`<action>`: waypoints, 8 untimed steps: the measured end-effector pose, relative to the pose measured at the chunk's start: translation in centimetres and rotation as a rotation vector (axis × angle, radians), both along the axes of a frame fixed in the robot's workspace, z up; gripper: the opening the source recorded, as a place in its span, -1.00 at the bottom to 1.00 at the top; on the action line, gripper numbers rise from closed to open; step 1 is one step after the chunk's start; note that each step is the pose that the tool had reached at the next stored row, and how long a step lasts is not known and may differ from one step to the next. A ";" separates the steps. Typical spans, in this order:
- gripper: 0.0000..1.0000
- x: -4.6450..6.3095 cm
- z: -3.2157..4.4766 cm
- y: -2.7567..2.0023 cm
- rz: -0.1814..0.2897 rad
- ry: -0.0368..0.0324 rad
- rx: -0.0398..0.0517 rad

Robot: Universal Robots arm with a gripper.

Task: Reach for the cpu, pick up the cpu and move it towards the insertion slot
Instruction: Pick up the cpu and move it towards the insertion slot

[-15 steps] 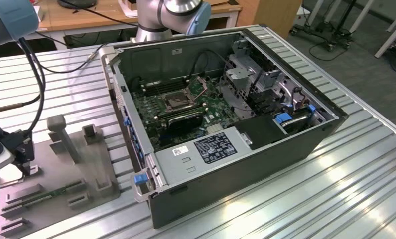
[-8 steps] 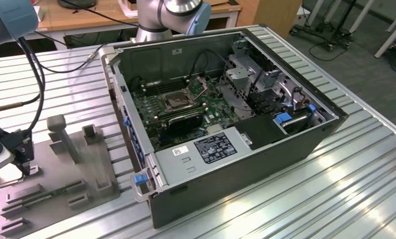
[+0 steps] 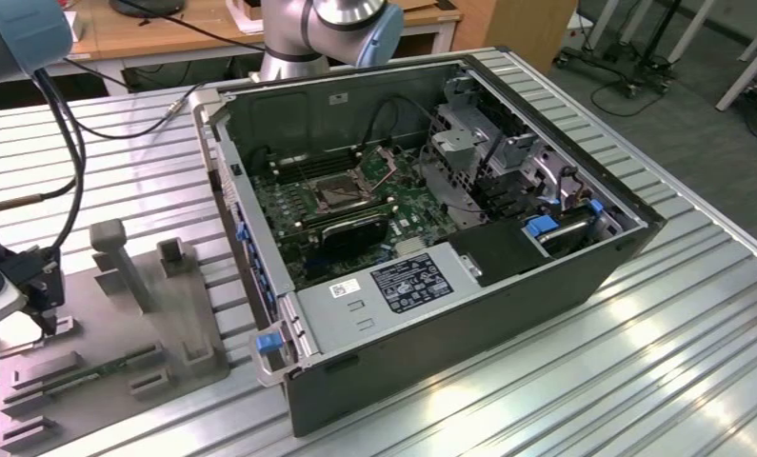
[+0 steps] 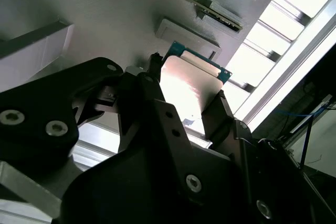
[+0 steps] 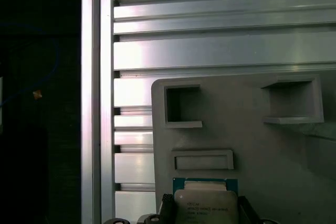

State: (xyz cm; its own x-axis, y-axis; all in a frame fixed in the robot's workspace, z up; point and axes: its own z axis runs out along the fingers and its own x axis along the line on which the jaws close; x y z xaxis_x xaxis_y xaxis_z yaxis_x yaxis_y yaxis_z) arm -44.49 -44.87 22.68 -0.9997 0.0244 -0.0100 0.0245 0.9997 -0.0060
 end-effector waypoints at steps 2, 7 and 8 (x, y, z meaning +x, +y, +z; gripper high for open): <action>0.09 0.0 0.03 0.00 0.000 -0.0001 0.0001; 0.09 0.0 0.17 0.00 0.000 -0.0001 0.0001; 0.09 0.0 0.19 0.00 0.000 -0.0001 0.0001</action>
State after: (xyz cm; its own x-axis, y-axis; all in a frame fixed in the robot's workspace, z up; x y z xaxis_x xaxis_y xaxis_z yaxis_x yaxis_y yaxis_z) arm -44.48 -44.87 22.87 -0.9997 0.0244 -0.0101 0.0244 0.9997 -0.0059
